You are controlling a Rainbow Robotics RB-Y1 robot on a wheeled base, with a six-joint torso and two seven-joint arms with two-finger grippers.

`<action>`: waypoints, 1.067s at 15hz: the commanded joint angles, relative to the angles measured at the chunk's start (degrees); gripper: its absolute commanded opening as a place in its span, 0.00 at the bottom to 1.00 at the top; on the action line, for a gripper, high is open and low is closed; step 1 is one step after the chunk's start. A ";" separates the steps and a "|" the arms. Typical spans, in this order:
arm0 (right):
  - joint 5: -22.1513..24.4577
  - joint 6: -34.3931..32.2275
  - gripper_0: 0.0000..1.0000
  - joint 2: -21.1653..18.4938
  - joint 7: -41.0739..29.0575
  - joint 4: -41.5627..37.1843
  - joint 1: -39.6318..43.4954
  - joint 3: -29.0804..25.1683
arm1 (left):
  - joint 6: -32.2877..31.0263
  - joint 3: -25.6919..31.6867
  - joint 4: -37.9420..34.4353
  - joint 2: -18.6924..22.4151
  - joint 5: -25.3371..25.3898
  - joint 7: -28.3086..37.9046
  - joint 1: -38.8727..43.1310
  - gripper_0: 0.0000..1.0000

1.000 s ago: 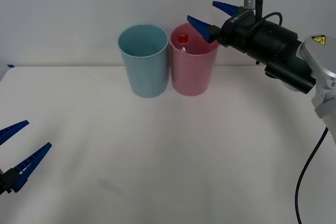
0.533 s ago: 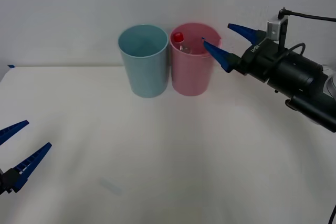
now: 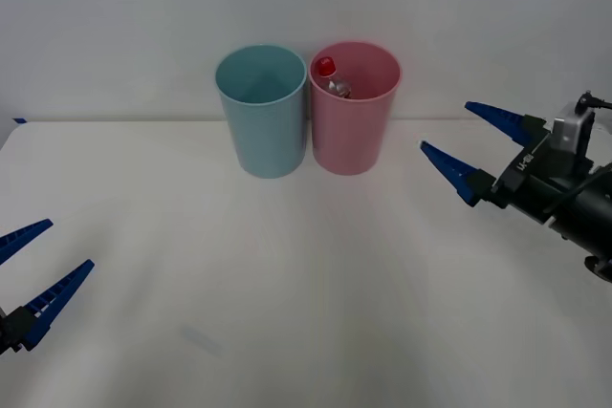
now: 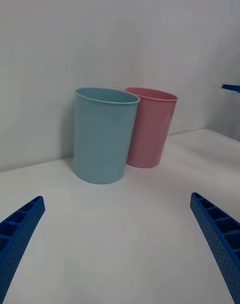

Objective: Grasp the object on the table and drop it into the matching bin: aluminum can to the light blue bin, PET bottle to the pink bin.

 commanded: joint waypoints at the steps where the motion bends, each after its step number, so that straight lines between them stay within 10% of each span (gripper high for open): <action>1: -1.03 -4.34 1.00 0.18 5.38 -0.60 5.10 -4.39 | 0.00 0.00 0.00 0.00 0.00 0.00 0.00 1.00; 16: -4.81 -22.80 1.00 3.96 6.69 -0.60 25.40 -20.74 | 0.00 0.00 0.00 0.00 0.00 0.00 0.00 1.00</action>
